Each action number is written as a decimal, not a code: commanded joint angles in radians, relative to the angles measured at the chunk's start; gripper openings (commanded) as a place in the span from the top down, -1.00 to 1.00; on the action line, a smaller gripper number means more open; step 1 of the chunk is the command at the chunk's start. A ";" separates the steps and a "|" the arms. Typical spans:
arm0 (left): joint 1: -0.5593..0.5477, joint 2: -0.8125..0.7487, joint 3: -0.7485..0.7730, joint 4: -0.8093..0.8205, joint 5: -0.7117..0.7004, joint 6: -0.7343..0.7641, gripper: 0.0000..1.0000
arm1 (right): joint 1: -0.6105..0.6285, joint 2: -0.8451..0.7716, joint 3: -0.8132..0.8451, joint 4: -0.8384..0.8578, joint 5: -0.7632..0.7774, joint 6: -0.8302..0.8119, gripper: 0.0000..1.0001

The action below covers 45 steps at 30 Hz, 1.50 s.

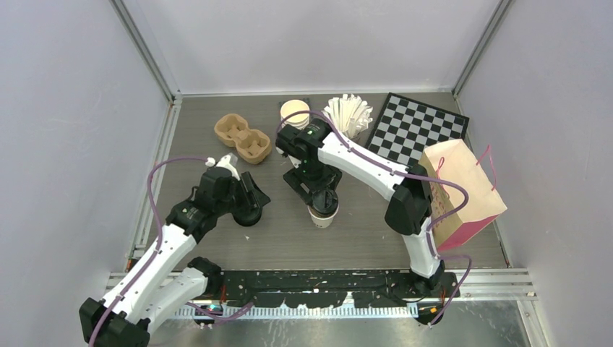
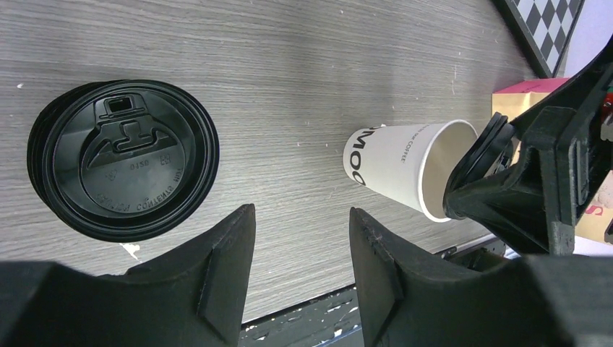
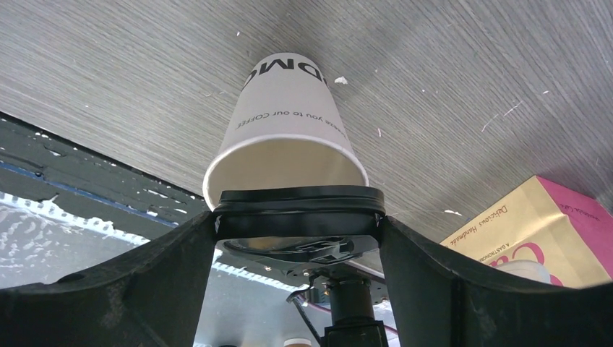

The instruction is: Pack the takeout coffee

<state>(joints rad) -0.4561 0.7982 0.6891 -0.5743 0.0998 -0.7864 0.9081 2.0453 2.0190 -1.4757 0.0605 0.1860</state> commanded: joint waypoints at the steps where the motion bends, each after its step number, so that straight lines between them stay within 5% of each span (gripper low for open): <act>1: -0.001 0.004 0.007 0.018 -0.009 0.021 -0.04 | 0.001 0.013 0.026 -0.020 0.003 -0.013 -0.67; 18: -0.001 0.004 0.012 0.012 -0.011 0.019 -0.04 | 0.004 0.015 0.053 -0.027 0.001 -0.017 -0.81; 27: -0.001 0.008 0.009 0.019 0.002 0.010 -0.04 | 0.005 -0.035 -0.020 0.007 0.001 -0.013 -0.39; 33: -0.002 0.010 0.010 0.021 0.004 0.007 -0.04 | 0.005 -0.072 -0.075 0.039 0.023 0.003 -0.29; 38: -0.001 0.014 0.008 0.025 0.010 0.001 -0.04 | 0.006 -0.110 -0.128 0.084 0.049 0.014 0.13; 45: -0.001 0.015 0.007 0.026 0.017 -0.007 -0.04 | 0.005 -0.148 -0.162 0.122 0.030 0.015 0.45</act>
<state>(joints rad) -0.4561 0.8162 0.6891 -0.5743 0.1059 -0.7849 0.9085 1.9625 1.8729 -1.3876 0.0837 0.1986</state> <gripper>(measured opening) 0.520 0.320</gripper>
